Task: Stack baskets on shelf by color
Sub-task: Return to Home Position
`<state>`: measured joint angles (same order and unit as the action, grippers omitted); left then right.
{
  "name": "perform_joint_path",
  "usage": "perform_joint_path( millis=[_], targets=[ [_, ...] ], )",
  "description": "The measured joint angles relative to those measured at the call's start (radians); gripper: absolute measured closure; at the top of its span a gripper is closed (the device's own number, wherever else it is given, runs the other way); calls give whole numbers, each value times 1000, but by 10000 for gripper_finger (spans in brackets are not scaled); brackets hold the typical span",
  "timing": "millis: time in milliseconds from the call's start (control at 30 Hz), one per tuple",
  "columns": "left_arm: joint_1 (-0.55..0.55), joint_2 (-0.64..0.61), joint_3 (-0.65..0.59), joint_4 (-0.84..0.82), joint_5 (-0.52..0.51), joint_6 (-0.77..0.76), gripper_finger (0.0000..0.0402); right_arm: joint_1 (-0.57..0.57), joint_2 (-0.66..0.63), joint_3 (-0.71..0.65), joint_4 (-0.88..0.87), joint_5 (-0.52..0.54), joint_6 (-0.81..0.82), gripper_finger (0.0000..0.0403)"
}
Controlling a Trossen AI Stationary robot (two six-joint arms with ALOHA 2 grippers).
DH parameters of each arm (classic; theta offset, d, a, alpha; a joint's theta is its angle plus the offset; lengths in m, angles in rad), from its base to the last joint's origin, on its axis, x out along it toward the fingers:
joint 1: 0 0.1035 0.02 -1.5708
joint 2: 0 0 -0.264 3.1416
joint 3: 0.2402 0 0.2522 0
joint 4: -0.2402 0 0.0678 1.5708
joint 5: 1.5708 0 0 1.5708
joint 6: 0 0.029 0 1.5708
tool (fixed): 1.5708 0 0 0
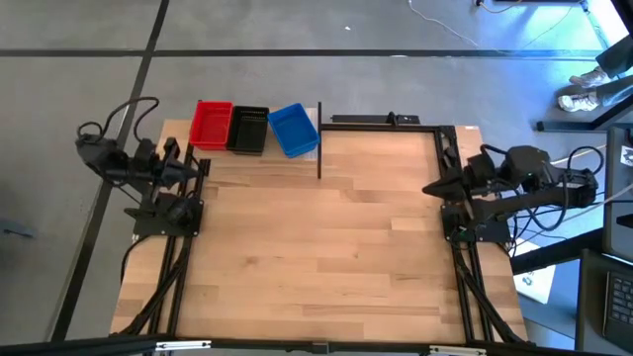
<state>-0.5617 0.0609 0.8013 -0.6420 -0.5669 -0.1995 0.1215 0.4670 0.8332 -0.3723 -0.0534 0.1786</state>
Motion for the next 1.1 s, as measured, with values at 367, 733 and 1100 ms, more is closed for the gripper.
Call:
perform_joint_path(
  millis=[367,733,1100],
  targets=[
    [0,-56,-99,75,80,83,401,0,-263,-217,145,-11,-49,403],
    [0,-57,-145,178,128,118,401,0,-465,-420,248,-55,-25,403],
    [0,-57,-316,374,127,142,401,0,-465,-543,370,-101,-107,403]
  ],
)
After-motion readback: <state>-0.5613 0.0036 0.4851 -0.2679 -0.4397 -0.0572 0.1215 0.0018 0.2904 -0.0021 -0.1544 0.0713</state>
